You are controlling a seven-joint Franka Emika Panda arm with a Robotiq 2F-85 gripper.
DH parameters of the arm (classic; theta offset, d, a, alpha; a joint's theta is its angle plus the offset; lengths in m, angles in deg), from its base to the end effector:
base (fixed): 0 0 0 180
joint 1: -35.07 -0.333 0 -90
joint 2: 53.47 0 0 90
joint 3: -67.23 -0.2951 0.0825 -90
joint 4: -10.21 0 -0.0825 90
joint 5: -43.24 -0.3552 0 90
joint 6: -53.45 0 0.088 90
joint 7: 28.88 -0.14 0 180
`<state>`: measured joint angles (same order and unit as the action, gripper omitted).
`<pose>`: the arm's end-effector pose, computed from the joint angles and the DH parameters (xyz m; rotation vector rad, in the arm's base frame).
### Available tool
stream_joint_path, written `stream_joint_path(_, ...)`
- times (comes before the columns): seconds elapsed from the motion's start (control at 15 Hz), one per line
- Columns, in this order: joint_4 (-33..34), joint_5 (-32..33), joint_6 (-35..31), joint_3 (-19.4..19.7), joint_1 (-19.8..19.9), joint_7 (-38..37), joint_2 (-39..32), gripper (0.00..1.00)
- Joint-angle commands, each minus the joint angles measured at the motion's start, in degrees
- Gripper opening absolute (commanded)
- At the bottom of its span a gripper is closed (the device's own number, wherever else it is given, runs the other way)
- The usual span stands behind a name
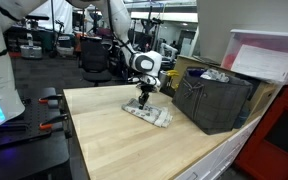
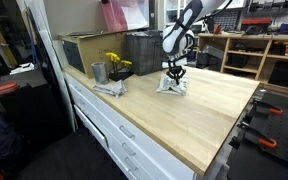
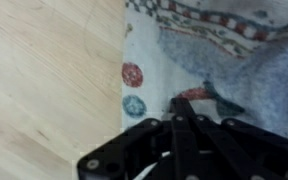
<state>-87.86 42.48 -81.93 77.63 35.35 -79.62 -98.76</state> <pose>0.6062 -0.1109 0.1023 2.5882 -1.4774 -0.1151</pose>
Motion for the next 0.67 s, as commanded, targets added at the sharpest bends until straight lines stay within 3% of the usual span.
stream_joint_path(0.0, -3.7, -0.4, 1.4, 0.5, -0.8, 0.9, 0.7, 0.00)
stream_joint_path(0.6, -8.5, -3.8, 0.5, -1.3, 1.2, 4.2, 1.0, 0.00)
